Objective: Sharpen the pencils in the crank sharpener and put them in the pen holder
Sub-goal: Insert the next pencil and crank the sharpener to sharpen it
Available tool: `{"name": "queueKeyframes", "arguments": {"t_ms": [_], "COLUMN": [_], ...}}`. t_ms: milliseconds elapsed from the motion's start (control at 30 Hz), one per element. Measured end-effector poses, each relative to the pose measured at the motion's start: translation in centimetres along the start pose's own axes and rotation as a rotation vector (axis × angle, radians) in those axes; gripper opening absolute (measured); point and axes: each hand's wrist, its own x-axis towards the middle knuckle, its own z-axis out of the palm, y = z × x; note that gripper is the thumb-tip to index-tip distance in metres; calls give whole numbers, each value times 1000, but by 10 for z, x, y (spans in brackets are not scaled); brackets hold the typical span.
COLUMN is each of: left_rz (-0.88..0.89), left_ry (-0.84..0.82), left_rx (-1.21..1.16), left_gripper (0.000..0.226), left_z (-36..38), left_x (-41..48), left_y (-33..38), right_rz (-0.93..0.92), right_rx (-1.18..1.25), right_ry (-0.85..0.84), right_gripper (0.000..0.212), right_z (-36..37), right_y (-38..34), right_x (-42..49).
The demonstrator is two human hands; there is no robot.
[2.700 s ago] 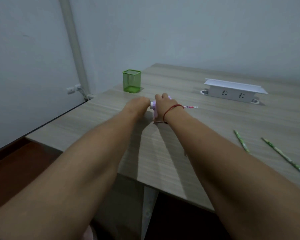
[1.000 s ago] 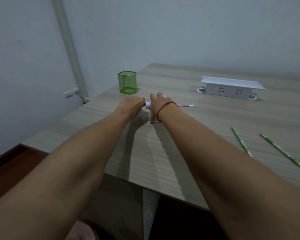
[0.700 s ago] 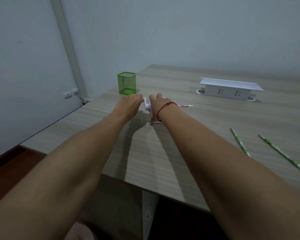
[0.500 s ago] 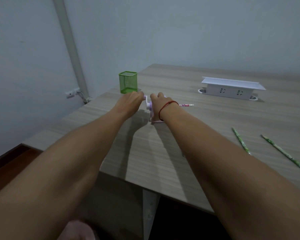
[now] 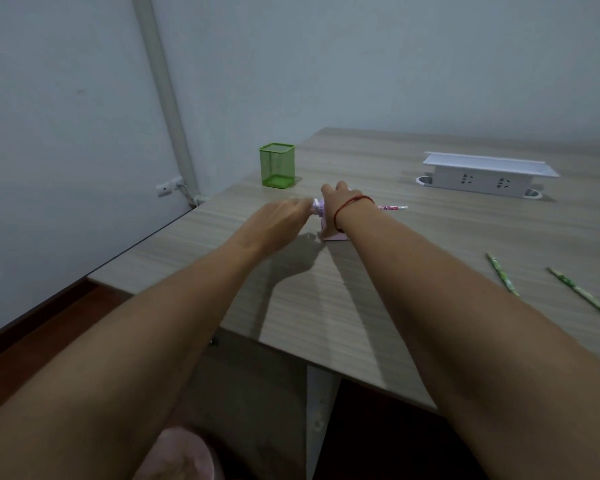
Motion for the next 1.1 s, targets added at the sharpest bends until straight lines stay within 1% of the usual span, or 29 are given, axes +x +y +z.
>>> {"name": "queueKeyframes", "arguments": {"t_ms": [133,167,267,367,467,533,633,733,767,867,900,1000,1100], "left_rz": [-56,-73,-140,-245,-297,-304,-308,-337,-348,-378,-379,-369,-379], "left_ry": [-98,-120,-245,-391,-452,-453,-442,-437,-428,-407,-414,-448,-458], "left_rx": [-68,-73,-60,-33,-23,-11,-27,-50,-52,-52,-53,-66,-111], "left_gripper": [23,25,23,23,24,25,25,23,24,25,25,26,26], "left_z": [4,4,8,24,33,35,37,38,36,31,29,17,2], "left_x": [-10,-10,-9,1,15,19,17,15,14,10,9,2,-9], "left_y": [6,7,13,14,5,2,2,2,4,10,12,17,19], "right_rz": [2,0,10,-6,-12,-12,-13,-39,-42,-8,5,22,40], "right_rx": [-18,-11,47,44,31,11,9,-25,-22,-37,-71,-108,-79], "right_ry": [11,22,33,46,56,56,46,32,63,207,231,272,247], "right_gripper": [90,86,68,70,63,68,64,72,69,40,35,32,32], "right_z": [0,0,0,1,4,3,1,-4,-6,-10,-10,-13,-17], "right_y": [-1,-1,1,1,1,0,-2,2,5,17,20,23,24], "right_x": [-4,-5,-6,-5,-2,-2,-6,-17,-23,-36,-40,-55,-69]}}
